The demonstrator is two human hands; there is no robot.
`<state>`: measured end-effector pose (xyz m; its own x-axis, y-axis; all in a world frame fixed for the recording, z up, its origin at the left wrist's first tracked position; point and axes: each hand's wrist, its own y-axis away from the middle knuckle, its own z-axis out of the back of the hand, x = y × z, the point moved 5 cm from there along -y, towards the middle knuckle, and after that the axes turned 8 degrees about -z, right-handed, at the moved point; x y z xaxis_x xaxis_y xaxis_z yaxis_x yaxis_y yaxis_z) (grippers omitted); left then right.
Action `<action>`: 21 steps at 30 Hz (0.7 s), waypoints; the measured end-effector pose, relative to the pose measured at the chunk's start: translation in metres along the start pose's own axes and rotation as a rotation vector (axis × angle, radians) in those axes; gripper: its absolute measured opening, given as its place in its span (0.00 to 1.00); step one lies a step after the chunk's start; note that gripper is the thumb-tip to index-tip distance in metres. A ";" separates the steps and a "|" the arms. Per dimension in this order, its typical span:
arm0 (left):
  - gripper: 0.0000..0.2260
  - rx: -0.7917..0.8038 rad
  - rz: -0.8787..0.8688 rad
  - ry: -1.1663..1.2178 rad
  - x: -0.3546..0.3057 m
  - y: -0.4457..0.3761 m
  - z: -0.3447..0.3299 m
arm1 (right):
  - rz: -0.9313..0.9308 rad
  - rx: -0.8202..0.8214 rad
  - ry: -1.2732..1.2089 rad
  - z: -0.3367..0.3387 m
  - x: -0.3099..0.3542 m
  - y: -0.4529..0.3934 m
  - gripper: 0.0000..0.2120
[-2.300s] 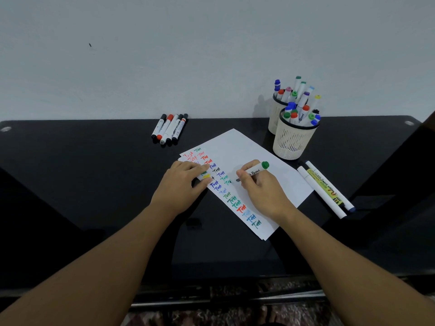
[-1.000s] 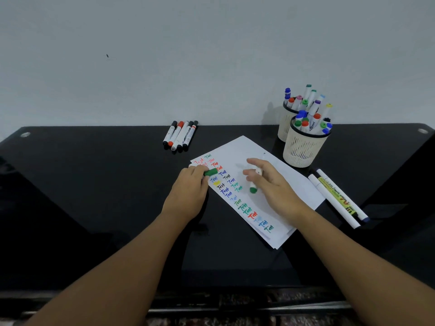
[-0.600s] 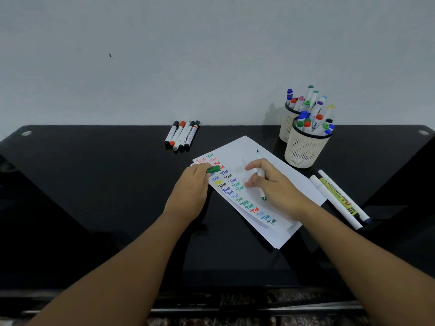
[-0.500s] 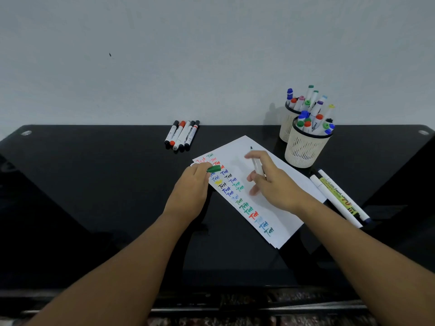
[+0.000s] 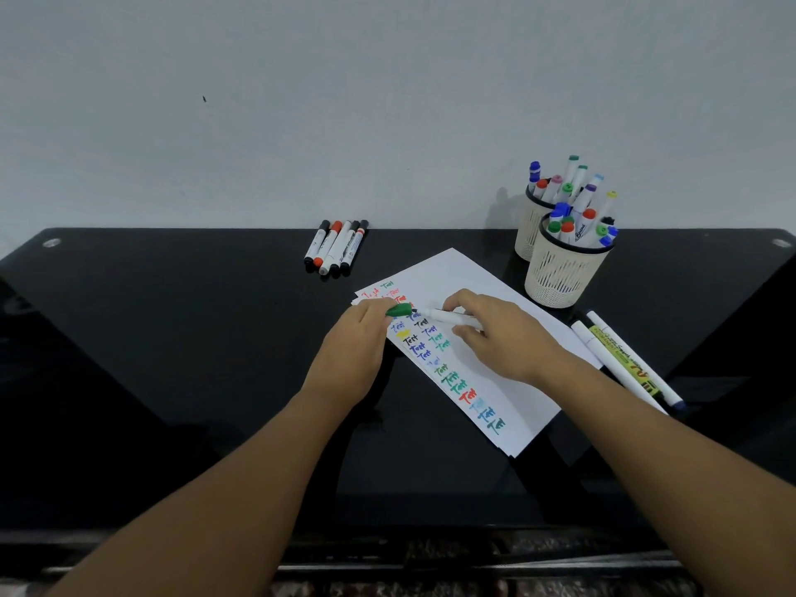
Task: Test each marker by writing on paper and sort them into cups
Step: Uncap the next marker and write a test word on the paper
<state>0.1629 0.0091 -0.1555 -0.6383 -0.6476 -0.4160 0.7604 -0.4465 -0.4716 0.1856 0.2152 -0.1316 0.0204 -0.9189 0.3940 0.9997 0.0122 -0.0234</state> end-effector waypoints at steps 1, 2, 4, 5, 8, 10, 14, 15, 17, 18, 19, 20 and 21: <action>0.13 0.002 -0.012 -0.004 -0.001 0.000 0.001 | 0.010 0.002 0.009 0.000 0.000 -0.001 0.11; 0.13 0.004 -0.022 -0.009 -0.002 0.000 0.001 | 0.025 0.005 0.023 0.000 0.002 -0.002 0.11; 0.12 0.001 -0.047 -0.011 -0.003 0.000 0.001 | 0.071 0.004 0.060 0.000 0.008 -0.004 0.10; 0.12 0.005 -0.062 -0.007 -0.003 0.001 0.001 | 0.087 0.000 0.072 0.000 0.012 -0.005 0.10; 0.15 0.012 -0.100 0.010 -0.009 0.003 0.003 | 0.136 -0.017 0.174 -0.001 0.024 -0.011 0.13; 0.20 -0.003 -0.116 0.016 -0.011 0.005 0.004 | 0.195 0.005 0.217 -0.006 0.030 -0.012 0.16; 0.17 0.034 0.042 0.116 0.001 0.004 -0.001 | 0.253 0.126 0.093 -0.015 0.034 -0.008 0.22; 0.19 0.039 0.061 0.131 0.002 0.003 -0.001 | 0.262 0.116 0.085 -0.016 0.035 -0.006 0.22; 0.23 0.016 0.067 0.160 0.003 0.004 -0.002 | 0.263 0.073 0.082 -0.017 0.037 -0.002 0.23; 0.24 -0.004 0.063 0.168 0.004 0.004 -0.002 | 0.254 0.051 0.068 -0.017 0.037 -0.001 0.23; 0.26 -0.020 0.057 0.156 0.006 0.003 -0.003 | 0.239 0.034 0.046 -0.018 0.036 -0.001 0.23; 0.26 -0.029 0.043 0.108 0.008 0.003 -0.004 | 0.223 0.024 0.023 -0.018 0.034 -0.001 0.24; 0.25 -0.038 0.022 0.040 0.010 0.002 -0.006 | 0.207 0.022 0.009 -0.019 0.032 -0.002 0.24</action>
<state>0.1573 0.0051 -0.1655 -0.6260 -0.6315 -0.4575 0.7700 -0.4080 -0.4905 0.1837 0.1779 -0.1363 0.2255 -0.8992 0.3749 0.9742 0.2099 -0.0826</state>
